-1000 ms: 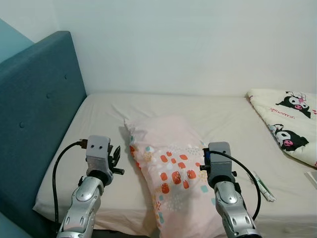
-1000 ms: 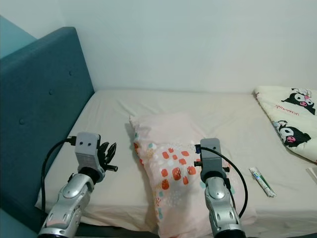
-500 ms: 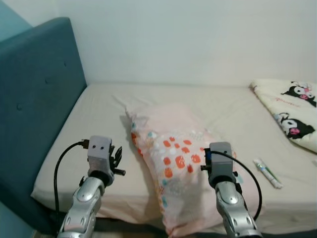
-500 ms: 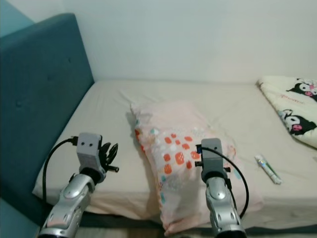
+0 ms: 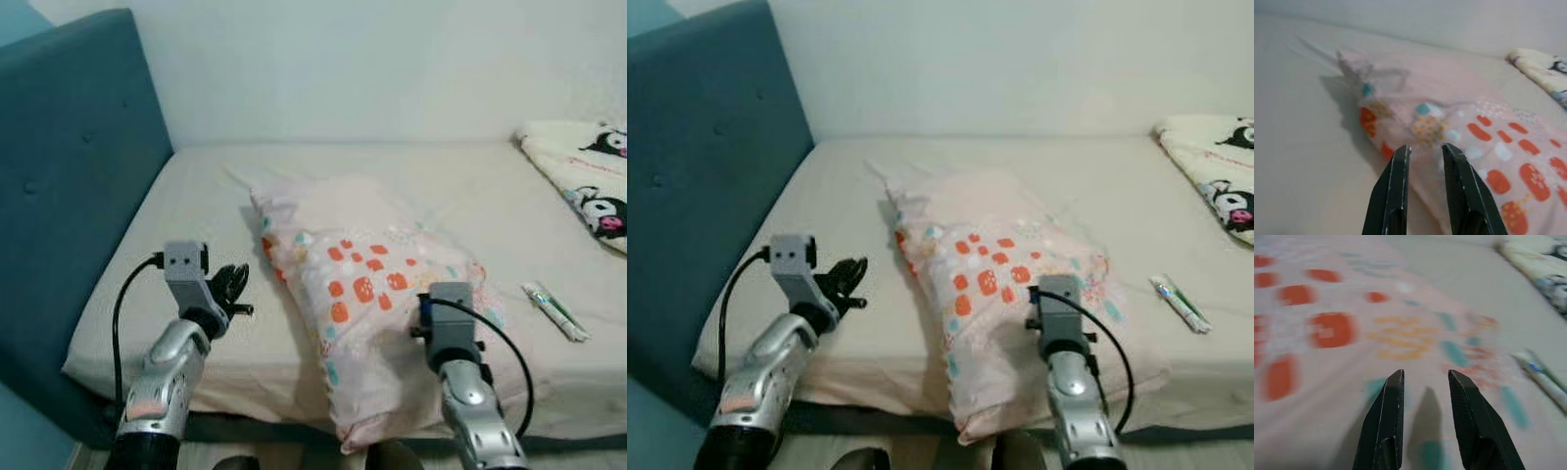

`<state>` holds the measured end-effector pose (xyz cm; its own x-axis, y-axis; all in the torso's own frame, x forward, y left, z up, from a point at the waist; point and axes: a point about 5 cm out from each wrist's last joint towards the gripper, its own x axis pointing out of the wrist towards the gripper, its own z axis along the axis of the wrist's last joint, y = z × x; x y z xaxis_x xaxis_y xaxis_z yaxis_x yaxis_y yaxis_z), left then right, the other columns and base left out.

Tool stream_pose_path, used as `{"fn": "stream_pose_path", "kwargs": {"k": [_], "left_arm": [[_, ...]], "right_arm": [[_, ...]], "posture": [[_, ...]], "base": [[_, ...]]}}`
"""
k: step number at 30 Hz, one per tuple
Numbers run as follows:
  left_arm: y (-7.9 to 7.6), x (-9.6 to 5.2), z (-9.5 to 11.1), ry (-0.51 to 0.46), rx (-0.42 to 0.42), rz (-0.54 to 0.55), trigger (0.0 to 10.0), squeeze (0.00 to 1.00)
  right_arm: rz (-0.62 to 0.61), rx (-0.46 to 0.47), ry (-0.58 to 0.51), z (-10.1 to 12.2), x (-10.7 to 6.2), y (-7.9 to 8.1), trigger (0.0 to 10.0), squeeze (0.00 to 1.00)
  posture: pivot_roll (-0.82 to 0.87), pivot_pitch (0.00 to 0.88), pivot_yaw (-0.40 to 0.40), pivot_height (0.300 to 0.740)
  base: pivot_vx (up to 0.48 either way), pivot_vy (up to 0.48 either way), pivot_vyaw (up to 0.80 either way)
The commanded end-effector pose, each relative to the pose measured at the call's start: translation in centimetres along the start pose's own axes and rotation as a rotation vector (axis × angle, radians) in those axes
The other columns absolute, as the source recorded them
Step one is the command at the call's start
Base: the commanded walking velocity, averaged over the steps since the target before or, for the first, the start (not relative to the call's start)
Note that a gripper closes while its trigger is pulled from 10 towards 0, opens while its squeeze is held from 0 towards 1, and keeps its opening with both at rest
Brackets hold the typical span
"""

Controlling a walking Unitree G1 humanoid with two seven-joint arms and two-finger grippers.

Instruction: Clean up the room

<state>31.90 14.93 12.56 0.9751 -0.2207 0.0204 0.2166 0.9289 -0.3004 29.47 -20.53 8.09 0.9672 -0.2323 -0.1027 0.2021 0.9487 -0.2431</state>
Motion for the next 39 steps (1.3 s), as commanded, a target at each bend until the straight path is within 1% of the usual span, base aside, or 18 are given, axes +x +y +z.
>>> {"fn": "stream_pose_path", "kwargs": {"k": [1,6,12,14,15,19,20,21,22,24,25,28,31,32,33,36,38,39], "left_arm": [[0.2,0.0,-1.3,0.058,-0.068,0.004,10.0,0.0],[-0.8,0.0,-2.5,0.118,-0.089,-0.029,10.0,0.0],[-0.7,-0.5,-2.9,0.134,-0.079,-0.024,10.0,0.0],[0.1,-0.9,-3.1,0.128,-0.075,0.029,10.0,0.0],[0.4,-1.2,-2.8,0.107,-0.077,0.052,10.0,0.0],[0.6,-1.5,-2.6,0.097,-0.065,0.061,10.0,0.0],[0.7,-1.6,-2.5,0.09,-0.07,0.067,10.0,0.0],[0.8,-1.9,-2.3,0.081,-0.072,0.07,10.0,0.0],[0.9,-2.2,-2.1,0.07,-0.073,0.069,10.0,0.0],[1.3,-2.7,-1.6,0.047,-0.076,0.076,10.0,0.0],[1.3,-2.7,-1.6,0.047,-0.076,0.076,10.0,0.0],[1.8,-3.4,-1.0,0.027,-0.072,0.082,10.0,0.0],[2.0,-3.7,-0.6,0.021,-0.067,0.082,10.0,0.0],[2.0,-3.8,-0.5,0.018,-0.061,0.083,10.0,0.0],[2.0,-3.8,-0.5,0.018,-0.061,0.083,10.0,0.0],[2.0,-4.0,-0.3,0.024,-0.046,0.079,10.0,0.0],[1.9,-4.0,-0.3,0.027,-0.042,0.078,10.0,0.0],[1.9,-4.1,-0.3,0.03,-0.039,0.077,10.0,0.0]], "right_arm": [[-0.012,0.003,-0.008,0.5,0.1,-0.1,10.0,0.0],[-0.08,0.079,-0.008,0.8,0.7,-1.9,10.0,0.0],[-0.098,0.073,-0.038,2.0,1.4,-2.6,10.0,0.0],[-0.11,0.076,-0.003,2.3,3.2,-3.7,10.0,0.0],[-0.058,0.096,0.059,2.6,5.1,-4.6,10.0,0.0],[-0.054,0.088,0.092,2.4,6.0,-5.7,10.0,0.0],[-0.063,0.112,0.107,2.3,6.2,-6.3,10.0,0.0],[-0.082,0.17,0.119,2.1,6.3,-7.3,10.0,0.23],[-0.095,0.26,0.11,2.2,6.4,-8.1,10.0,1.0],[-0.141,0.425,0.08,2.3,6.4,-9.8,10.0,1.0],[-0.141,0.425,0.08,2.3,6.4,-9.8,10.0,1.0],[-0.184,0.554,0.064,2.3,6.4,-11.2,10.0,1.0],[-0.193,0.574,0.073,2.1,6.4,-11.5,10.0,1.0],[-0.198,0.622,0.093,1.7,6.3,-11.8,10.0,1.0],[-0.198,0.622,0.093,1.7,6.3,-11.8,10.0,1.0],[-0.194,0.706,0.185,0.1,6.0,-11.5,10.0,1.0],[-0.188,0.71,0.214,-0.4,5.8,-11.3,10.0,1.0],[-0.171,0.695,0.272,-1.1,5.6,-10.7,10.0,1.0]], "posture": [[-0.02,0.051,0.026,0.595],[-0.02,0.066,0.024,0.595],[-0.02,0.059,0.008,0.595],[-0.01,0.071,-0.009,0.595],[0.01,0.086,-0.026,0.595],[0.02,0.096,-0.034,0.595],[0.02,0.096,-0.034,0.595],[0.04,0.103,-0.043,0.595],[0.05,0.107,-0.047,0.595],[0.06,0.11,-0.049,0.595],[0.06,0.11,-0.049,0.595],[0.09,0.122,-0.051,0.595],[0.1,0.123,-0.051,0.595],[0.1,0.123,-0.051,0.595],[0.1,0.123,-0.051,0.595],[0.12,0.134,-0.044,0.595],[0.12,0.134,-0.044,0.595],[0.13,0.135,-0.043,0.595]], "base": [[0.0,0.0,0.0],[0.0,0.0,0.0],[0.0,0.0,0.0],[0.0,0.0,0.0],[0.0,0.0,0.0],[0.0,0.0,0.0],[0.0,0.0,0.0],[0.0,0.0,0.0],[0.0,0.0,0.0],[0.0,0.0,0.0],[0.0,0.0,0.0],[0.0,0.0,0.0],[0.0,0.0,0.0],[0.0,0.0,0.0],[0.0,0.0,0.0],[0.0,0.0,0.0],[0.0,0.0,0.0],[0.0,0.0,0.0]]}}
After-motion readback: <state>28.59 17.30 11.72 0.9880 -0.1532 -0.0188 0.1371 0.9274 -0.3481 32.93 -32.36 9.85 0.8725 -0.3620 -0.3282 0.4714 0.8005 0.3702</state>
